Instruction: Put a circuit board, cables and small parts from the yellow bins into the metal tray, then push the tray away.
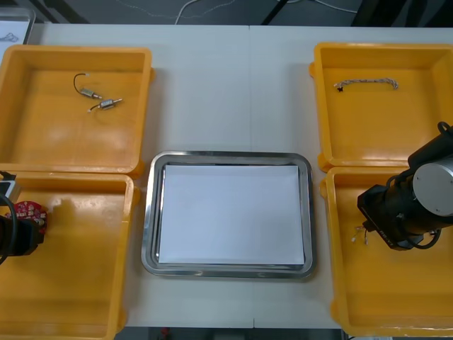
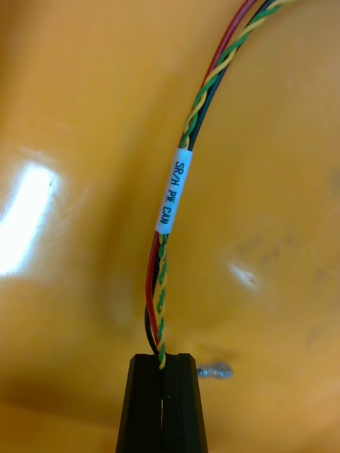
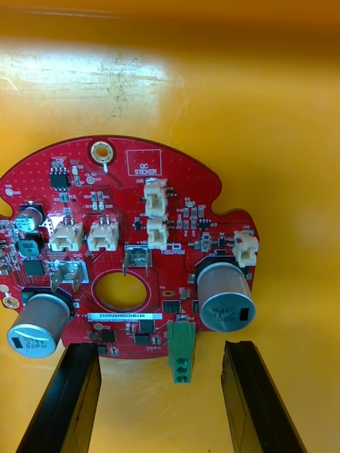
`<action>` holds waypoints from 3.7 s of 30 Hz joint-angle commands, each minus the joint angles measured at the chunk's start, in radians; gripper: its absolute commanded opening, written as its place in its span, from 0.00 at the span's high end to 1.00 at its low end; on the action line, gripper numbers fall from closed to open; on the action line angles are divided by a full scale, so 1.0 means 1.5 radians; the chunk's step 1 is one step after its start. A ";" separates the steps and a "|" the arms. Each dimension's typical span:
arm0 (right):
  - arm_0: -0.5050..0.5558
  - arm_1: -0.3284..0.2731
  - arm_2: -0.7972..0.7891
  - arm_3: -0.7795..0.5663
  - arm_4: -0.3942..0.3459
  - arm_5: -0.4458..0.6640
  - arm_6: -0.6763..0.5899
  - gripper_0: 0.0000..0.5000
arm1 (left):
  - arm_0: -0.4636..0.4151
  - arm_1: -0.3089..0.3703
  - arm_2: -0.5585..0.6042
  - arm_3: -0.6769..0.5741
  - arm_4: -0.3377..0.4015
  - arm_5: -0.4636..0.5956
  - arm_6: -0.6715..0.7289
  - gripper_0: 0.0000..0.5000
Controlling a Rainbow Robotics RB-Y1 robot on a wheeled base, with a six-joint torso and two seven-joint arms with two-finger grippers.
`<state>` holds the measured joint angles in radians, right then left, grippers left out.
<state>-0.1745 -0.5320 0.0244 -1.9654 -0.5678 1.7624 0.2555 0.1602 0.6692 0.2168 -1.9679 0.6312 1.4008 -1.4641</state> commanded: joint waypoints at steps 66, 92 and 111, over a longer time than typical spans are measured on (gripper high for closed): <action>0.102 -0.029 -0.131 -0.151 -0.022 0.050 0.353 0.00 | -0.083 0.071 0.160 -0.295 0.155 0.346 0.087 1.00; 0.126 -0.031 -0.119 -0.066 0.001 -0.034 0.445 0.00 | -0.328 0.278 -0.023 -0.286 0.408 0.346 0.463 1.00; 0.158 -0.008 -0.100 -0.046 0.031 -0.069 0.449 0.00 | -0.539 0.322 -0.289 -0.233 0.451 0.327 0.650 1.00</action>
<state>0.0356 -0.5444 -0.1454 -2.0266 -0.5376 1.6678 0.9082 -0.5924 1.1100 -0.1749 -2.3174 1.3183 1.9108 -0.4970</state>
